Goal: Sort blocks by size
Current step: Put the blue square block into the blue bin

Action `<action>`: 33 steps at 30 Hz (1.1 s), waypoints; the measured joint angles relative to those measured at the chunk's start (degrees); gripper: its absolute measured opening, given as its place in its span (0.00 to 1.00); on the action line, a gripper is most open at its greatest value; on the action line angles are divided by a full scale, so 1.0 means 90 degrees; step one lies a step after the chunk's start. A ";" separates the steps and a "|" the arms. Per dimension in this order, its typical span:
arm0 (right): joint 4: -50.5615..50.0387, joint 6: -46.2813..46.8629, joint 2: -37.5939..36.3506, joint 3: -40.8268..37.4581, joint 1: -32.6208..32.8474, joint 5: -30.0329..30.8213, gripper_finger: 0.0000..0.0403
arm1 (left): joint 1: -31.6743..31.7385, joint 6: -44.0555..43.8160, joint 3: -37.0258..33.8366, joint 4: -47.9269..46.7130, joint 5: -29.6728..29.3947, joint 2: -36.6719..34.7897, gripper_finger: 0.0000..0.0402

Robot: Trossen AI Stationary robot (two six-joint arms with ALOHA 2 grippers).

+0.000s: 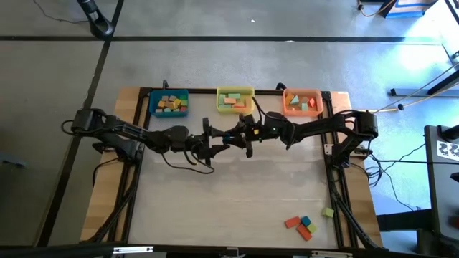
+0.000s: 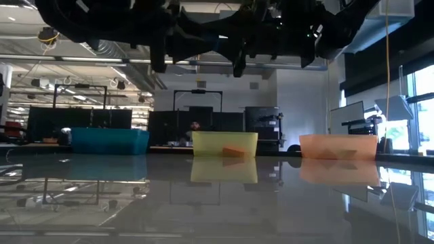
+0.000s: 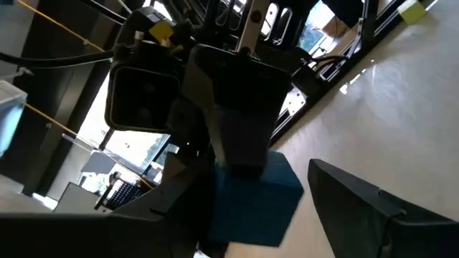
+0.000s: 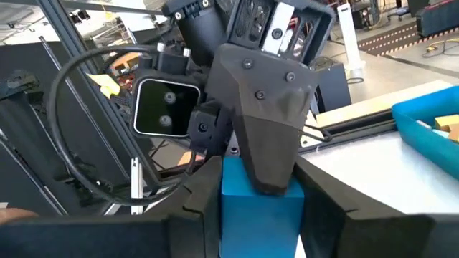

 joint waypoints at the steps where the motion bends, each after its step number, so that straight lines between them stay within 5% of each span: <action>1: -0.0029 0.0001 0.0000 0.0000 0.0000 -0.0002 0.32 | 0.0000 0.0012 0.0033 -0.0001 -0.0010 0.0048 0.55; 10: -0.0078 0.0160 -0.0001 -0.0002 0.0039 0.0111 0.33 | 0.0000 0.0158 0.0098 0.0007 -0.0155 0.0101 0.31; 15: -0.0040 0.0134 -0.0002 -0.0005 0.0092 0.0771 0.44 | 0.0002 -0.0002 0.0098 -0.0018 -0.0229 0.0101 0.30; 19: -0.0232 0.0094 -0.0177 -0.0005 0.0056 0.0735 0.57 | -0.0104 -0.0239 0.0096 -0.0159 -0.1076 -0.0017 0.30; 25: -0.1715 -0.0351 -0.1176 0.0007 -0.0190 0.0111 0.67 | -0.0225 -0.0804 0.0095 -0.1781 -0.2397 -0.0688 0.29; 33: -0.3698 -0.0691 -0.2069 0.0006 -0.0178 0.1146 0.70 | 0.0780 -0.2503 0.0091 -0.3998 -0.3097 -0.1854 0.29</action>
